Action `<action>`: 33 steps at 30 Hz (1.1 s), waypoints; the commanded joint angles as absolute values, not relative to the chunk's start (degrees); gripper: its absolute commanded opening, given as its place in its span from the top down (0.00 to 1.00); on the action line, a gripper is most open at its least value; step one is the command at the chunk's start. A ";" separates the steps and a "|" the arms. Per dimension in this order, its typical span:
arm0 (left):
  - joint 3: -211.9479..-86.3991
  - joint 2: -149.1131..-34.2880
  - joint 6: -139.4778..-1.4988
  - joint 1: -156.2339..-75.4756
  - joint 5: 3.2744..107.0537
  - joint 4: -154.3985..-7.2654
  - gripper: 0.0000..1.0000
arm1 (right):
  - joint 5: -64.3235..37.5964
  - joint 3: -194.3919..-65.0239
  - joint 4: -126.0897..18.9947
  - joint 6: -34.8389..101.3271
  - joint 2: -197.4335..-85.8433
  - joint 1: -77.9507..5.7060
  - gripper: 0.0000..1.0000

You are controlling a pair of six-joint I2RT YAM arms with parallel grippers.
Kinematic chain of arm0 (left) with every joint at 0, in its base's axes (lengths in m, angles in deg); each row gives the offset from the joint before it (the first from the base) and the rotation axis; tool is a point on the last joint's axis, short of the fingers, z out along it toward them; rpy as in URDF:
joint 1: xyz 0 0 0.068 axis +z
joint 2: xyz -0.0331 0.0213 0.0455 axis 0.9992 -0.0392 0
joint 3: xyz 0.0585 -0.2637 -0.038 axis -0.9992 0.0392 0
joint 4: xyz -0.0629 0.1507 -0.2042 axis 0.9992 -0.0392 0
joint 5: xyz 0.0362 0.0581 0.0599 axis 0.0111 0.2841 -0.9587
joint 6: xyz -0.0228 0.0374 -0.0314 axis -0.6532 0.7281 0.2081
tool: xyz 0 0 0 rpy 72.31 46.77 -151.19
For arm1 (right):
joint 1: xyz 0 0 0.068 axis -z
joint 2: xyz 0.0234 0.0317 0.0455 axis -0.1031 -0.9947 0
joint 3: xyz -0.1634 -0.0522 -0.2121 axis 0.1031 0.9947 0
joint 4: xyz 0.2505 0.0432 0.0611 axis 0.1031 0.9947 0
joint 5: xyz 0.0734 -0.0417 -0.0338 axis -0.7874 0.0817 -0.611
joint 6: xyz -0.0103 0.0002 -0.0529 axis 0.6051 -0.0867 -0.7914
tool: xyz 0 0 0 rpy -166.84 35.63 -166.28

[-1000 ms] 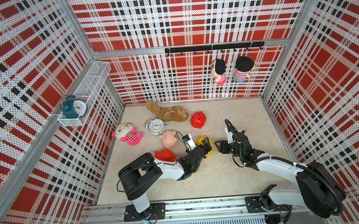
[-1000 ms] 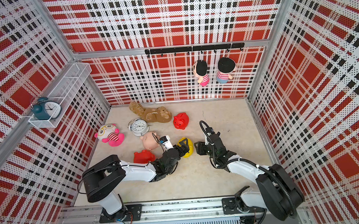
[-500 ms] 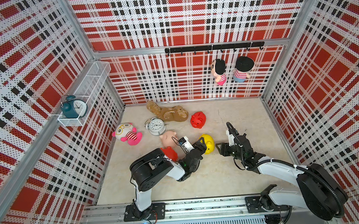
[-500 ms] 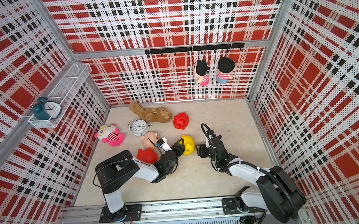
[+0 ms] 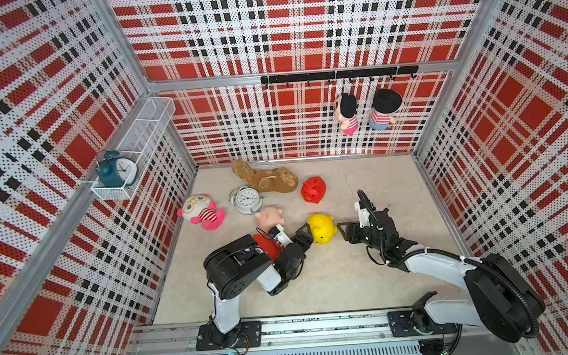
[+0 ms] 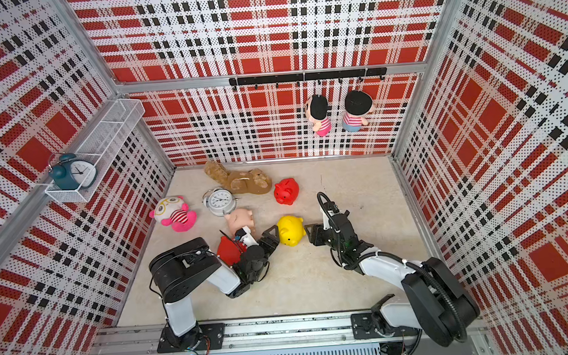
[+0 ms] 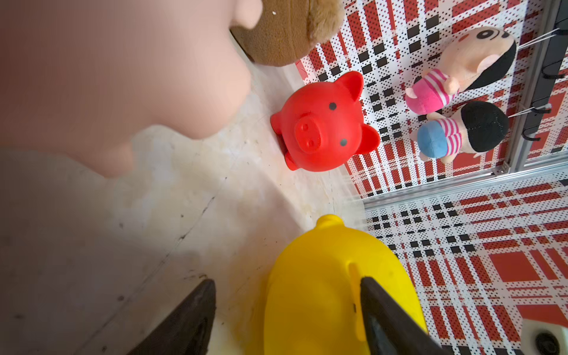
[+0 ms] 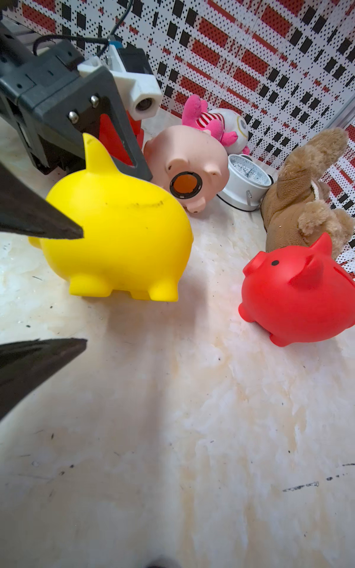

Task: Open piggy banks
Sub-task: Adjust the piggy bank at the center of the board.

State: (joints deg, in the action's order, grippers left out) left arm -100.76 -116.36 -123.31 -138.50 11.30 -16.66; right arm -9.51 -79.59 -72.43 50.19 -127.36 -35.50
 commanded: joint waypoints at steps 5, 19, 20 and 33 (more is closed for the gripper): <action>-100.38 -113.09 -121.41 -137.77 13.09 -15.49 0.20 | -7.61 -81.45 -73.12 48.98 -128.98 -35.63 0.45; -107.09 -113.74 -119.91 -137.25 23.19 -21.40 0.02 | -16.26 -83.28 -82.37 45.22 -140.21 -35.70 0.47; -107.54 -113.65 -119.64 -137.09 23.50 -21.98 0.02 | -16.97 -82.87 -83.19 45.74 -140.29 -35.71 0.48; -115.04 -108.76 -109.59 -132.25 31.38 -47.41 0.02 | -25.18 -73.62 -98.05 56.67 -138.27 -36.48 0.50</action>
State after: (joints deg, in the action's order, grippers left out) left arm -113.85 -110.90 -113.71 -133.12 27.67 -39.23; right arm -21.24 -74.74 -92.52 53.20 -138.86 -35.94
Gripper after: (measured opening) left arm 0.982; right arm 0.505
